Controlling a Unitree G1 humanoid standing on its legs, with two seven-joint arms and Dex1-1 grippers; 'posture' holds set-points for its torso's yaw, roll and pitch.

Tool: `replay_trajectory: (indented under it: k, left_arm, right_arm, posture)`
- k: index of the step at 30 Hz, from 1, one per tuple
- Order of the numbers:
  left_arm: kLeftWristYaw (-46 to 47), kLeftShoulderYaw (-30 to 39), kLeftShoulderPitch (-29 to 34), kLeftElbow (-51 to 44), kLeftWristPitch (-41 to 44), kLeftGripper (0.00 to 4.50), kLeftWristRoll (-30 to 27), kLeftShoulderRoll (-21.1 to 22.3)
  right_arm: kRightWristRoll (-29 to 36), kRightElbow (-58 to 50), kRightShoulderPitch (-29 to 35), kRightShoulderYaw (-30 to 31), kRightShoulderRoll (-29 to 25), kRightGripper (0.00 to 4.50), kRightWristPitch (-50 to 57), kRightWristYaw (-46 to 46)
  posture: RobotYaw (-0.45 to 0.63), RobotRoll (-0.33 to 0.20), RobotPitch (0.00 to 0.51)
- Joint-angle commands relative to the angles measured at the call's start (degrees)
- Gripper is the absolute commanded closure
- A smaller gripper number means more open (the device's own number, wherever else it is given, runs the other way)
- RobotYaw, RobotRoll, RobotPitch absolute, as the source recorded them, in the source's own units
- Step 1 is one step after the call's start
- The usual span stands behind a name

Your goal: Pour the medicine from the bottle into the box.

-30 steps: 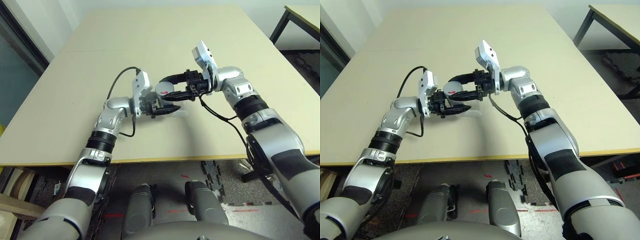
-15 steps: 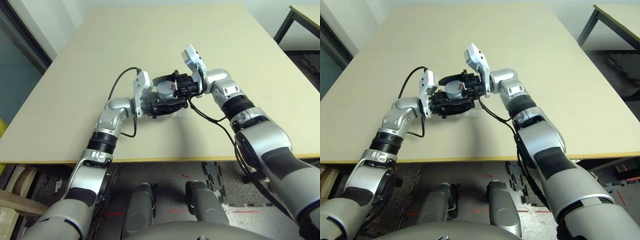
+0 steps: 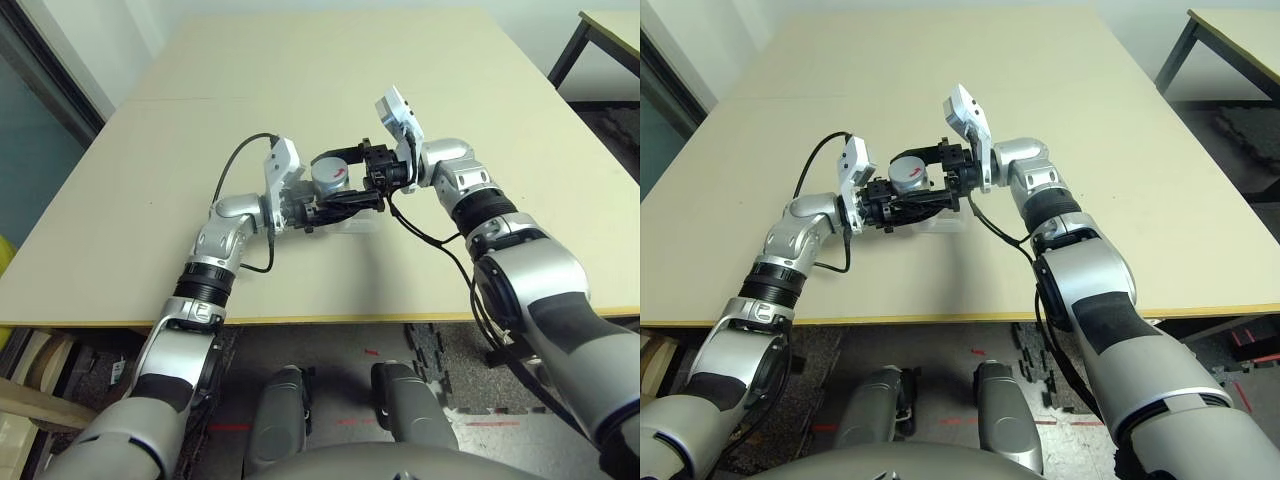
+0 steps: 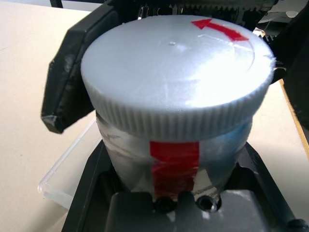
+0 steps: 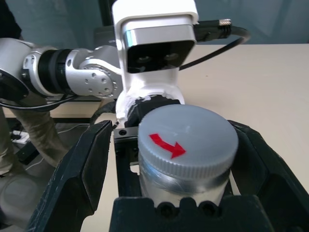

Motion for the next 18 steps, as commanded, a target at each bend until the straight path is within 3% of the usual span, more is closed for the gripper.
replay_trajectory:
  k: [1,18]
  left_arm:
    - [0.4,-0.5,0.4,2.0,0.6,1.85,0.7,0.2]
    - [0.5,-1.0,0.1,3.1,-0.3,1.85,1.2,-0.2]
  right_arm:
    - [-1.4,1.3,-1.2,-1.2,0.2,0.0,-0.5,-0.8]
    - [-2.7,2.2,-3.1,-4.0,1.6,0.0,0.1,-2.6]
  posture:
    - [-0.16,0.0,0.101]
    - [-0.16,0.0,0.095]
